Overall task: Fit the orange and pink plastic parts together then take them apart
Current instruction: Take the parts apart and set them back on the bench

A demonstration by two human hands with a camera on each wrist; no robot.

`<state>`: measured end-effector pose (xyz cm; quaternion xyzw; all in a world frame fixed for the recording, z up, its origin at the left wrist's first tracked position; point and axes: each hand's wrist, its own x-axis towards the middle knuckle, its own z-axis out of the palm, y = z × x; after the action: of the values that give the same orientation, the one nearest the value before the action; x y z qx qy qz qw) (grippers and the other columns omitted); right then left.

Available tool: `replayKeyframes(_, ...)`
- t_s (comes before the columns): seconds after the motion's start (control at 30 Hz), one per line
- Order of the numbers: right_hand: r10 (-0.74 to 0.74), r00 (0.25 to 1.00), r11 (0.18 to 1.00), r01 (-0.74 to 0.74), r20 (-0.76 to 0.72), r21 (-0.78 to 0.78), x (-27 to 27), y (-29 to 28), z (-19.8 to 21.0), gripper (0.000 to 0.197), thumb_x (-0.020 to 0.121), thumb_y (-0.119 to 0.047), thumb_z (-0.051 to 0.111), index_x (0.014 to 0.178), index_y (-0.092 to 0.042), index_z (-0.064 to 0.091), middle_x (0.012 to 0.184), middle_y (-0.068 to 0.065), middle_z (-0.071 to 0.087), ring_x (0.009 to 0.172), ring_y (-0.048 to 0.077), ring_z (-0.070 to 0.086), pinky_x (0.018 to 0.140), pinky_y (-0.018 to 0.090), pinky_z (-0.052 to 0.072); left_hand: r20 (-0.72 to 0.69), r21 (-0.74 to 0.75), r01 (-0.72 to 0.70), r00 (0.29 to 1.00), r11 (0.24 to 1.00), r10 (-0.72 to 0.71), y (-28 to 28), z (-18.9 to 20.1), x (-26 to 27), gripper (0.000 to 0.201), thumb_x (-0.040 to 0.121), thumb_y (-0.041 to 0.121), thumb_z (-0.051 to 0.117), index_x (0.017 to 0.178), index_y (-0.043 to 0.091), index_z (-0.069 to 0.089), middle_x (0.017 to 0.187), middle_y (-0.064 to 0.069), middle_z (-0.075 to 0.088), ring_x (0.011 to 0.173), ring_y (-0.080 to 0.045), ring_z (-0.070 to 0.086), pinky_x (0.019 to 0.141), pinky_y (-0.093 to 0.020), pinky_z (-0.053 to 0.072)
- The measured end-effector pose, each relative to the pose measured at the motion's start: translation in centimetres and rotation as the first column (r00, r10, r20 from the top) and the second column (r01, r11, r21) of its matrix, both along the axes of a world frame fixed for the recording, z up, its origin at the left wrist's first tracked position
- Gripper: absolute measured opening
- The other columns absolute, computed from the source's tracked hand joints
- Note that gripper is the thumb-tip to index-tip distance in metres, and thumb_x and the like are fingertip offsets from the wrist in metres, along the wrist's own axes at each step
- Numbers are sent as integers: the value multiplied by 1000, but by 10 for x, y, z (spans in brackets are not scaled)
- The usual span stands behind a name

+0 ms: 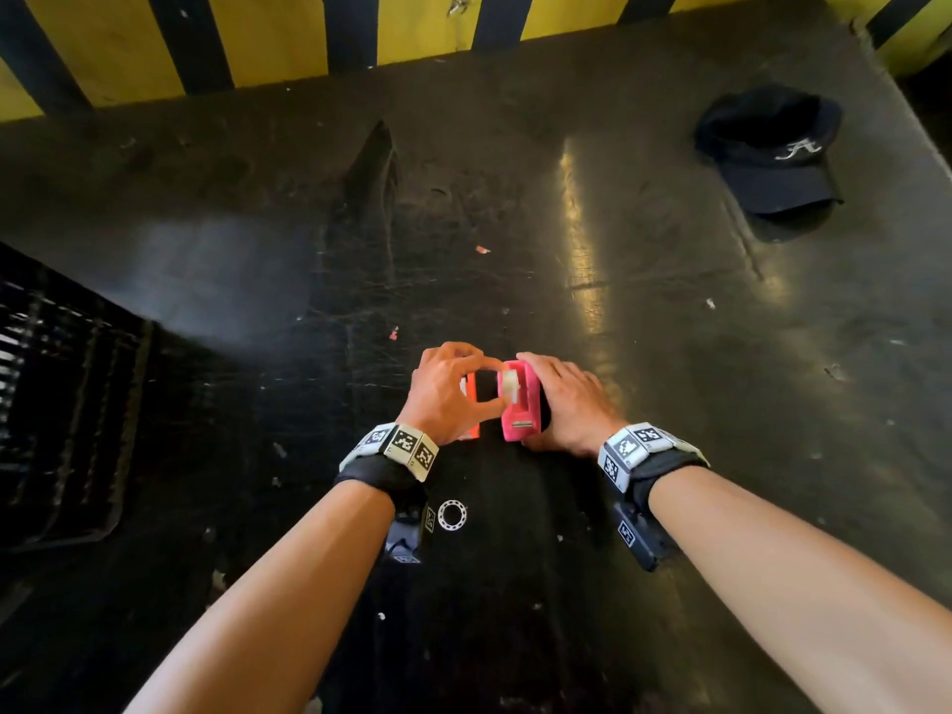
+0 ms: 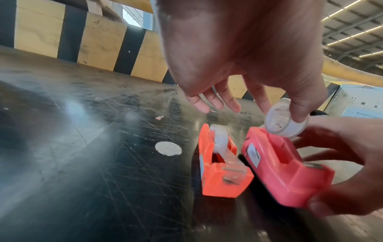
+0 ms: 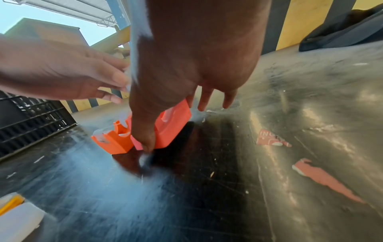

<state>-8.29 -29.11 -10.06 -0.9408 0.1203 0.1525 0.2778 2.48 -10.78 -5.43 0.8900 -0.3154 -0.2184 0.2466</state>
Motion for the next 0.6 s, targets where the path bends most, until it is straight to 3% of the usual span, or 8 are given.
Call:
replayKeyframes(0.23,-25,1000,1000,24,19,20,-1,-3,9,123,56,-54,87,158,-30,22,158,-1,40,139,29,42,112,52,36,-34,-18,-18,999,1000,18,-8,-3,-4,48,79,45,82,126,39,71,142,1,55,136,-26,41,112,-46,39)
replayKeyframes(0.6,-51,994,994,40,100,107,-5,2,16,119,54,-53,88,154,-29,28,152,1,46,133,29,49,108,49,44,19,17,-9,1000,1000,8,-9,-9,-8,54,78,47,83,129,36,69,140,1,54,132,-26,44,103,-36,37)
